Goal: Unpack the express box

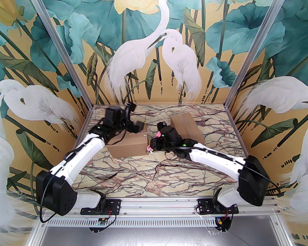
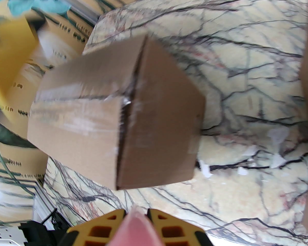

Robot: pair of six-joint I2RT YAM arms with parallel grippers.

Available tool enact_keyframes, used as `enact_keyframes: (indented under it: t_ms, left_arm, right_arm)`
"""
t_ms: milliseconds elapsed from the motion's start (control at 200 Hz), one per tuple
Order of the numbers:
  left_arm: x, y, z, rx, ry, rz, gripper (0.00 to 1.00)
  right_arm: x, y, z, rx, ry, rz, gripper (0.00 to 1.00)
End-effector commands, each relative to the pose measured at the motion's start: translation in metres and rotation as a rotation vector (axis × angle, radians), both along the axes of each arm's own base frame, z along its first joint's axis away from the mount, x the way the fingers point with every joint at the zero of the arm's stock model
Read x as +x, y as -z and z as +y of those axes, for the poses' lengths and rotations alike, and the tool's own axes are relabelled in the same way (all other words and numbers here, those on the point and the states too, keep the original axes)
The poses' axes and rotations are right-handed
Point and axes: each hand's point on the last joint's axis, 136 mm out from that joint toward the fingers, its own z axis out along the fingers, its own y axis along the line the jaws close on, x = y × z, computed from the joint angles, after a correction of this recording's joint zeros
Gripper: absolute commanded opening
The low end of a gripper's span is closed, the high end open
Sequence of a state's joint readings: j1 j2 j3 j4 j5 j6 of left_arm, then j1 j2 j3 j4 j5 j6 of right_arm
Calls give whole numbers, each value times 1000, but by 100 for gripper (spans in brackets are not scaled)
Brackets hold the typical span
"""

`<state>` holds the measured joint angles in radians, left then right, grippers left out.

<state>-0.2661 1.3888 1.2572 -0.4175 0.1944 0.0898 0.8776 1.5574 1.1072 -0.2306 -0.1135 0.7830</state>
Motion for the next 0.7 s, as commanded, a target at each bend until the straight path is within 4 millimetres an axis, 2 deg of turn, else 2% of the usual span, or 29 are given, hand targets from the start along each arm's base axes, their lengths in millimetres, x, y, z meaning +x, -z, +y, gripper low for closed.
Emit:
enact_keyframes:
  t_ms: [0, 145, 230, 330, 455, 695]
  left_arm:
    - [6, 33, 44, -31, -191, 196, 99]
    - [24, 59, 79, -73, -261, 309, 99]
    - [29, 77, 90, -129, -267, 385, 100]
    - [27, 94, 89, -160, -244, 451, 99]
    - [17, 104, 80, -180, -189, 500, 99]
    - [-21, 98, 63, -268, -130, 537, 98]
  right_arm:
    - [-2, 0, 13, -34, -21, -12, 0]
    - [11, 5, 21, -26, 27, -22, 0]
    - [23, 5, 23, -60, 41, -49, 0]
    - [38, 5, 24, -121, 45, -77, 0]
    - [60, 13, 17, -175, 63, -74, 0]
    - [101, 9, 3, -345, 22, -158, 0]
